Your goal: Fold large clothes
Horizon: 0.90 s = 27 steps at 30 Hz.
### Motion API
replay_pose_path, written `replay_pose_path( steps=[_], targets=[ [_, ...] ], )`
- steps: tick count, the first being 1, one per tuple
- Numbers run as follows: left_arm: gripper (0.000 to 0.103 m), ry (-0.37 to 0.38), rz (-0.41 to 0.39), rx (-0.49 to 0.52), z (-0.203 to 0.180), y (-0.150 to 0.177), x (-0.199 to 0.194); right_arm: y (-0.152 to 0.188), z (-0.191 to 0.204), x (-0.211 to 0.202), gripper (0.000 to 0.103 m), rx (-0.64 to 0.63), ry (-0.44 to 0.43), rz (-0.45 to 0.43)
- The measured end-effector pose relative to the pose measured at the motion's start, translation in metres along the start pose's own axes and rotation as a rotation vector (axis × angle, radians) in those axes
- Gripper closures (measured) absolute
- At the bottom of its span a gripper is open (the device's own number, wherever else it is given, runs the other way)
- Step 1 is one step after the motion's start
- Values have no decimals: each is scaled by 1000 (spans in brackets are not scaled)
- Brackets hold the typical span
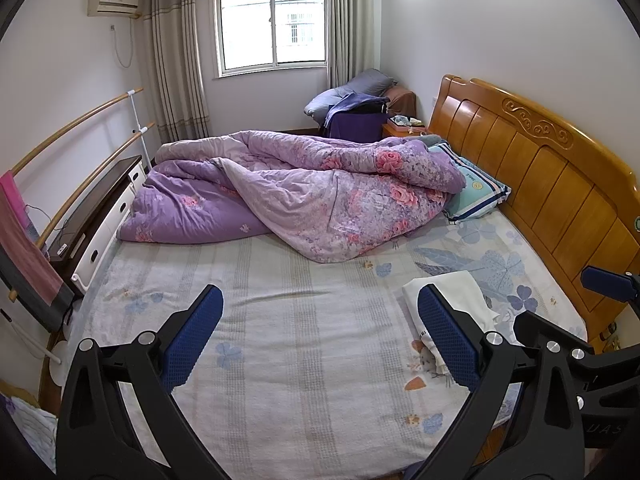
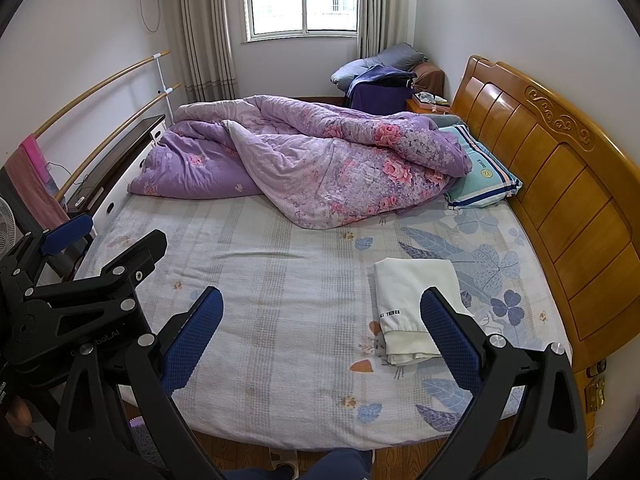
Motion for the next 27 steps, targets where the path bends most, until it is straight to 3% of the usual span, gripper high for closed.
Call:
replay_pose_path(
  steps=[27],
  targets=[
    [5,5,5,2,1,-1,2,-4,-3,3,8,-3,-3,5]
  ],
)
Point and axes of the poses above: each gripper's, at about its wrist camera, not at the fingertips, and x roughly the way its jaws point, z to its left, y to its underside, the point moved 9 cm from there along x, roughly the way its jaws point, and after that the axes turned 4 degrees about -x, right-handed, at the moved point
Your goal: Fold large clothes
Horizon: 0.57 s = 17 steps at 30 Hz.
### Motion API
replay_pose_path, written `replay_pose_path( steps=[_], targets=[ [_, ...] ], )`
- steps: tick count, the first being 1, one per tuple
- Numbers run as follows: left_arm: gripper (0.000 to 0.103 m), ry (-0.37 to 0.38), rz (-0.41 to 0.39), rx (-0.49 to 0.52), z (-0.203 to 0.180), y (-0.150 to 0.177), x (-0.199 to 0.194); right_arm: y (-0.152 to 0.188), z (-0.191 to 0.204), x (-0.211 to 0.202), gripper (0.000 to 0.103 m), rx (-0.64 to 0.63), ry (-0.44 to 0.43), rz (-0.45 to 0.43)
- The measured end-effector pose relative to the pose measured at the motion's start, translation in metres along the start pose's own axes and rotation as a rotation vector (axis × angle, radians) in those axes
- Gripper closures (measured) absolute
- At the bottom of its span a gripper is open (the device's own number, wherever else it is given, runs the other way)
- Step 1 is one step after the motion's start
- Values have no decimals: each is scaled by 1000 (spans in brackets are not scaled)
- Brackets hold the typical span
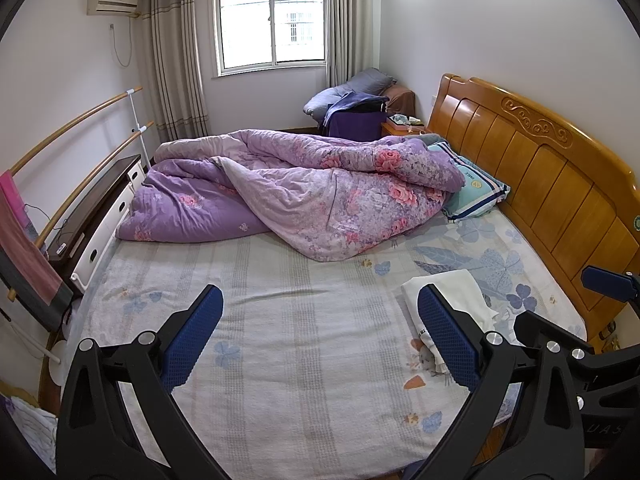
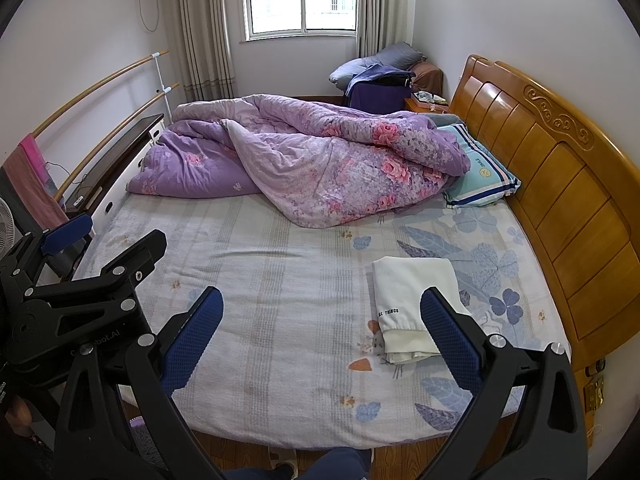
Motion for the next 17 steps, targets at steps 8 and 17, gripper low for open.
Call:
replay_pose_path(
  steps=[8,17],
  targets=[
    [5,4,1,1,2,2,2,1,-1,2,8,0,-1,4],
    [5,11,72,-33,2,26,18,25,-5,17,8,8,-43,57]
  ],
)
Point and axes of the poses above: each gripper's, at about its wrist camera, not at the fingertips, and x roughly the way its jaws point, z to its left, y to its underside, the point moved 9 cm from there along x, roughly the way its jaws point, and after that the axes turned 4 degrees about -x, right-handed, at the moved point
